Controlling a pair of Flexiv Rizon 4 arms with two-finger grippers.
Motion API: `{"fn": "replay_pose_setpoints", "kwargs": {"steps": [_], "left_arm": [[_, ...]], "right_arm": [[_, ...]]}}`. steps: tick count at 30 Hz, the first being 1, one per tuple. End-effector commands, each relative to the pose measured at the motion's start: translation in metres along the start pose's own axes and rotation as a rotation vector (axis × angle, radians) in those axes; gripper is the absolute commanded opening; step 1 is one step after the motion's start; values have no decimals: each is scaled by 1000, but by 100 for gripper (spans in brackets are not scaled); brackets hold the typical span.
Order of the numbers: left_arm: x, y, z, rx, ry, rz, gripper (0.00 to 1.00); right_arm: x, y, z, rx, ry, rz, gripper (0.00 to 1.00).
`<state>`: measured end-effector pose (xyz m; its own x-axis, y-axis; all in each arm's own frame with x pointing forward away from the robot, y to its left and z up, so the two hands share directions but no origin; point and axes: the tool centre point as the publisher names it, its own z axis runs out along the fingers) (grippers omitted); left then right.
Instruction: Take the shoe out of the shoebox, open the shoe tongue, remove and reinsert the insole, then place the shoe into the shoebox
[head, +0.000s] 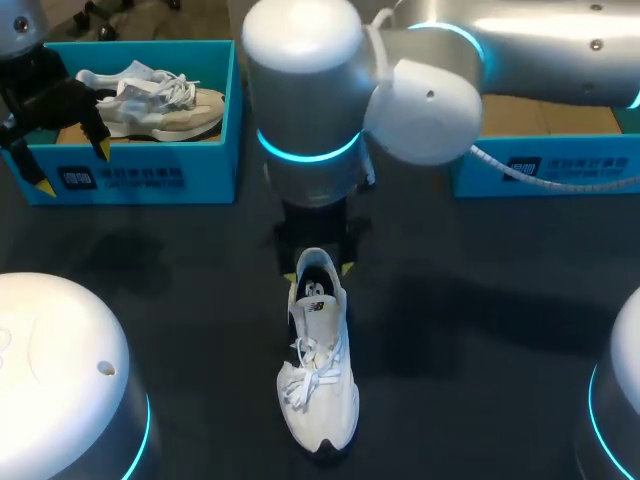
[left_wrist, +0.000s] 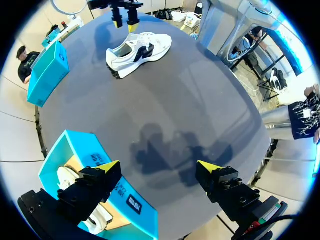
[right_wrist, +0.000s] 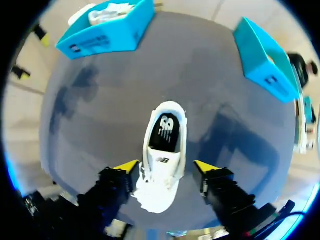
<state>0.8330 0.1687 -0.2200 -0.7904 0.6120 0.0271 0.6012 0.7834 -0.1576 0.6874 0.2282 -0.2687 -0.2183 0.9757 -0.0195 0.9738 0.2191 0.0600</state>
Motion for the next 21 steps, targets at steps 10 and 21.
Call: {"fn": "replay_pose_setpoints", "kwargs": {"steps": [10, 21], "left_arm": [[0, 0, -1, -1, 2, 1, 100], [0, 0, -1, -1, 2, 1, 100]], "right_arm": [[-24, 14, 5, 54, 90, -795, 100], [-24, 15, 7, 101, 113, -931, 100]]}}
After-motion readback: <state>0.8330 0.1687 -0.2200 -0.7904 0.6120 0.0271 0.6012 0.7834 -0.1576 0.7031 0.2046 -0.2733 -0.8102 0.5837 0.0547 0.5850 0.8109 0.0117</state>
